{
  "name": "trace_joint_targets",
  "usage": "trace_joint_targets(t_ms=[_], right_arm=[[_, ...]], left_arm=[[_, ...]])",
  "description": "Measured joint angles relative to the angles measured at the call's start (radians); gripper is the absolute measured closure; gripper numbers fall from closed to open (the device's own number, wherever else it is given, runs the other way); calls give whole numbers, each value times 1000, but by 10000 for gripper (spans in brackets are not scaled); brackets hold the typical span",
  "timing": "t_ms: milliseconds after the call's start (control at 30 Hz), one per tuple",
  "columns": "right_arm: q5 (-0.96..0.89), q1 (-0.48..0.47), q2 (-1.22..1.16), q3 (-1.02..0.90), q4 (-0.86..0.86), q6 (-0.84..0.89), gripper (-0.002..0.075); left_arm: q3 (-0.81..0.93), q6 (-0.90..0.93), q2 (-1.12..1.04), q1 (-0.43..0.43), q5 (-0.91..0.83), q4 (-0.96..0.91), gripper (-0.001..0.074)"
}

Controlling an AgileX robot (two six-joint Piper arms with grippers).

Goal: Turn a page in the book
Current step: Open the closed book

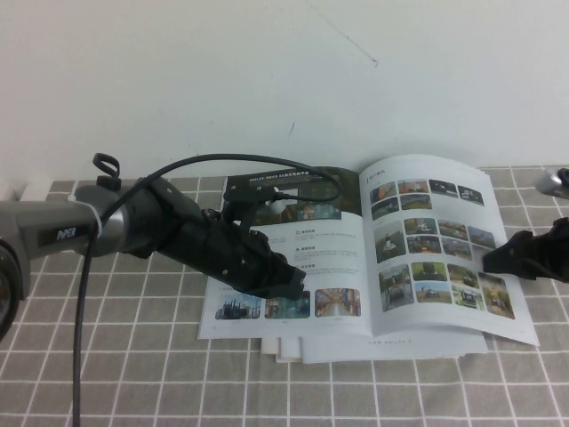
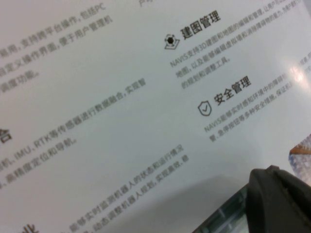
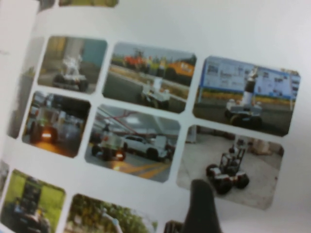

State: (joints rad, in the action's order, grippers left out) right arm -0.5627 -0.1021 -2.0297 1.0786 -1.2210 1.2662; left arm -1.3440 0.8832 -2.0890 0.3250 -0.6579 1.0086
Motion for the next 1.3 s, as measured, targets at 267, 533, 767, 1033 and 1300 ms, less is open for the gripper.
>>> trace_joint_targets(t_ms=[267, 533, 767, 1033, 1300], right_arm=[[-68, 5, -5, 0, -76, 51, 243], [-130, 8, 68, 0, -162, 105, 243], [-324, 10, 84, 0, -361, 219, 243], [-537, 59, 84, 0, -462, 317, 243], [-562, 182, 84, 0, -462, 364, 244]], left_arm=[[0, 0, 0, 0, 0, -3, 738], [0, 0, 0, 0, 0, -5, 738], [0, 0, 0, 0, -2, -5, 738], [0, 0, 0, 0, -2, -5, 738], [0, 0, 0, 0, -2, -5, 738]])
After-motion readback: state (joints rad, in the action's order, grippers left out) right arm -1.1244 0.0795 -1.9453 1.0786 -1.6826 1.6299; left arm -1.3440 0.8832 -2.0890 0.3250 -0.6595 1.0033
